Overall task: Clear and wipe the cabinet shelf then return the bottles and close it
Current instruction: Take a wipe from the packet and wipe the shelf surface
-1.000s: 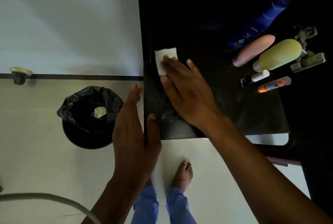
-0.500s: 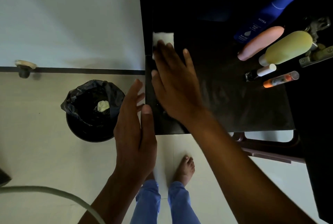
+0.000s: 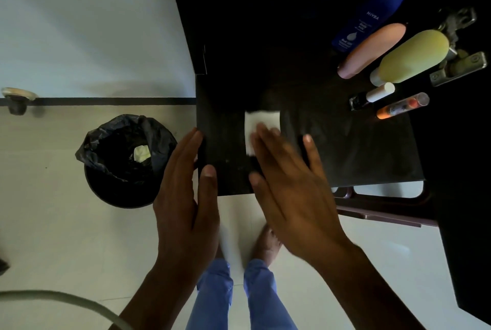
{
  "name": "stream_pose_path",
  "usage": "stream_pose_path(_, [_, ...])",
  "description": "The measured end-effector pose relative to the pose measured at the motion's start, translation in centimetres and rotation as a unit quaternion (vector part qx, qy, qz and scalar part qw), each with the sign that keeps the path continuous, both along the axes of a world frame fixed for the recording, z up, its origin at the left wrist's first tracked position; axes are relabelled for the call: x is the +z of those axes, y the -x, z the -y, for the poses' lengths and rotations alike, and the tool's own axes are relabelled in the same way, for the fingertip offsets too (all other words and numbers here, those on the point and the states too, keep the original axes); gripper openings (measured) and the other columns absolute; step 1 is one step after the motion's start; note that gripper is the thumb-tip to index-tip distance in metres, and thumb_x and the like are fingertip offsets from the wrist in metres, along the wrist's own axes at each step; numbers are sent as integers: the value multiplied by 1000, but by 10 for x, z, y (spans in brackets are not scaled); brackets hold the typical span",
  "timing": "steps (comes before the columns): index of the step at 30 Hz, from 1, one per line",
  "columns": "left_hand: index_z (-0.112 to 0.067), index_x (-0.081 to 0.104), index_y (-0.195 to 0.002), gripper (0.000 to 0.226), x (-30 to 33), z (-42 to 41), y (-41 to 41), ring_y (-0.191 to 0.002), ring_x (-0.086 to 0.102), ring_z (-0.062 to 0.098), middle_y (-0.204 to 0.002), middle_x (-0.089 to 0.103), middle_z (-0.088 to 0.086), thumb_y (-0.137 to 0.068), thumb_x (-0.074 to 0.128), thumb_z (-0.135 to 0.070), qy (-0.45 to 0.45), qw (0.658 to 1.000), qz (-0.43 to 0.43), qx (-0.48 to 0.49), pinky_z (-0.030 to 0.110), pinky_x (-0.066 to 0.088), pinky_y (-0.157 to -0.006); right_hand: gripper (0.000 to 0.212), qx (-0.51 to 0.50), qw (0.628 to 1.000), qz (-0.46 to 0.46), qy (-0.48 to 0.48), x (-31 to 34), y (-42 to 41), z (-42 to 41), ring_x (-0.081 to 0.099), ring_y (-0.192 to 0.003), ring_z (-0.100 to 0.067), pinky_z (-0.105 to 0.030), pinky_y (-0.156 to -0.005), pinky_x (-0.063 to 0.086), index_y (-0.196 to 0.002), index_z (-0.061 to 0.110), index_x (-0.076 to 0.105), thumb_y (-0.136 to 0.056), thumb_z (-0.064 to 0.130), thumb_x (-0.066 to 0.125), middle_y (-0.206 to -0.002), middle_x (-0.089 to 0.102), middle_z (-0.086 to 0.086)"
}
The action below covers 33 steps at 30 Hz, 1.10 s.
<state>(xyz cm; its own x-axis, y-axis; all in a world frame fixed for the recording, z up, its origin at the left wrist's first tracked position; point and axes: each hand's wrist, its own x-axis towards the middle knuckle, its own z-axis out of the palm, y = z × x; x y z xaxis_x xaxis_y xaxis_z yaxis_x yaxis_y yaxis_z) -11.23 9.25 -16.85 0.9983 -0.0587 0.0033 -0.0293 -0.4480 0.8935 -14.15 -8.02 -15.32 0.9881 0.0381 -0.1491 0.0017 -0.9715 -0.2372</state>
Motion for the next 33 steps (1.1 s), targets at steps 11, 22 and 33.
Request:
stream_pose_path(11, [-3,48,-153,56,2,4,-4,-140,57,19,-147,62,4,-108,30,-31,147,988,-30,31,49,49,-114,64,75,996,5,37,-14,-28,-35,7,-161,-22,-49,-130,8,-164,12,17,-109,45,19,-173,11,-7])
stream_pose_path(22, [-7,38,-160,62,0,18,7,-154,37,11,-162,47,7,-109,24,-39,78,996,-39,28,35,33,-127,61,-67,997,33,28,-6,-48,27,17,-160,-21,-50,-130,11,-162,10,27,-111,43,27,-171,23,-8])
stream_pose_path(33, [-15,34,-162,60,5,28,18,-155,36,11,-165,44,-2,-110,18,-40,129,990,-51,24,44,32,-128,65,40,998,3,49,-11,25,-5,7,-161,-22,-47,-130,8,-164,13,18,-110,47,27,-173,13,-6])
